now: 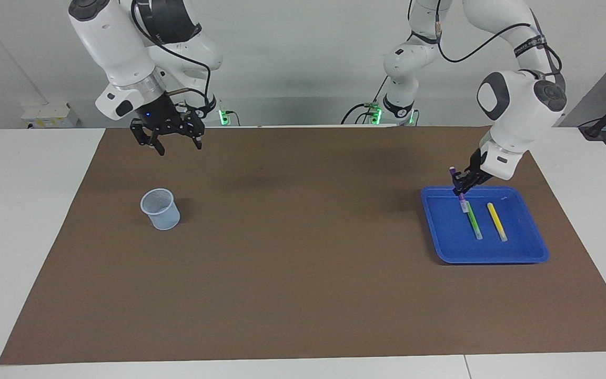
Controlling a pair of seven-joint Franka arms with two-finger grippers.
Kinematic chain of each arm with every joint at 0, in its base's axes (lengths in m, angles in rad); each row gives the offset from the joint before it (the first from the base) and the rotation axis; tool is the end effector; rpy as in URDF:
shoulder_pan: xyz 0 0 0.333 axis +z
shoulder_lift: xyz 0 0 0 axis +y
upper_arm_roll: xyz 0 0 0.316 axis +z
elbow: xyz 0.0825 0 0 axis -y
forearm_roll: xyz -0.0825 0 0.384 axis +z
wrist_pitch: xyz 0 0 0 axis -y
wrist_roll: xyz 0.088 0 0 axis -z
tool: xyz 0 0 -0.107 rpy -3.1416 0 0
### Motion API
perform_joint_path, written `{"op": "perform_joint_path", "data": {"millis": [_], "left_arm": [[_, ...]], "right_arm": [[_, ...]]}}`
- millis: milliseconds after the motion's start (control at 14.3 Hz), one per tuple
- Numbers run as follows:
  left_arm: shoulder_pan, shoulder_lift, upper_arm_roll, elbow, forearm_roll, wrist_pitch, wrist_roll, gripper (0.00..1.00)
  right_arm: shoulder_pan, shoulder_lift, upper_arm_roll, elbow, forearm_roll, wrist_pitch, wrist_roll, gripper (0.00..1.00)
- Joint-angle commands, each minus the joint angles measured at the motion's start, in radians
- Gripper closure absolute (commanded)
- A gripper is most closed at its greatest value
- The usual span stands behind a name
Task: Right arm passes pens to left for tray arrangement
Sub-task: 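Place the purple pen in the blue tray while the right gripper withdraws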
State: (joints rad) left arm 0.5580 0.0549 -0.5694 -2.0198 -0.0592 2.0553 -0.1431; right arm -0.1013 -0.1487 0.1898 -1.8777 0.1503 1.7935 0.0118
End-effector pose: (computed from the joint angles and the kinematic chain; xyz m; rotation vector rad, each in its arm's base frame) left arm 0.5609 -0.0064 0.4271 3.0509 0.2447 -0.0267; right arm 0.5188 0.0646 0.5767 -3.0171 -0.0707 -0.0849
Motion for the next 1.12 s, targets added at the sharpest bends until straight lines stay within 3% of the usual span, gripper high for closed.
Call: {"op": "perform_joint_path", "data": {"millis": [0,631,1052], "left_arm": [[0.0,0.048,-0.004,-0.028,0.057,0.068,0.118,1.0],[-0.001,0.196,-0.006,-0.028,0.217,0.213,0.177,1.0],[-0.001,0.206,-0.006,-0.046,0.233,0.243,0.175,1.0]], "right_arm": [[-0.018,0.017,0.003,0.035,-0.053,0.01,-0.023,0.0],[-0.086,0.044,0.002,0.124,-0.075,-0.009,-0.02,0.0],[-0.092,0.066,-0.001,0.19,-0.078,-0.062,-0.013,0.0]]}}
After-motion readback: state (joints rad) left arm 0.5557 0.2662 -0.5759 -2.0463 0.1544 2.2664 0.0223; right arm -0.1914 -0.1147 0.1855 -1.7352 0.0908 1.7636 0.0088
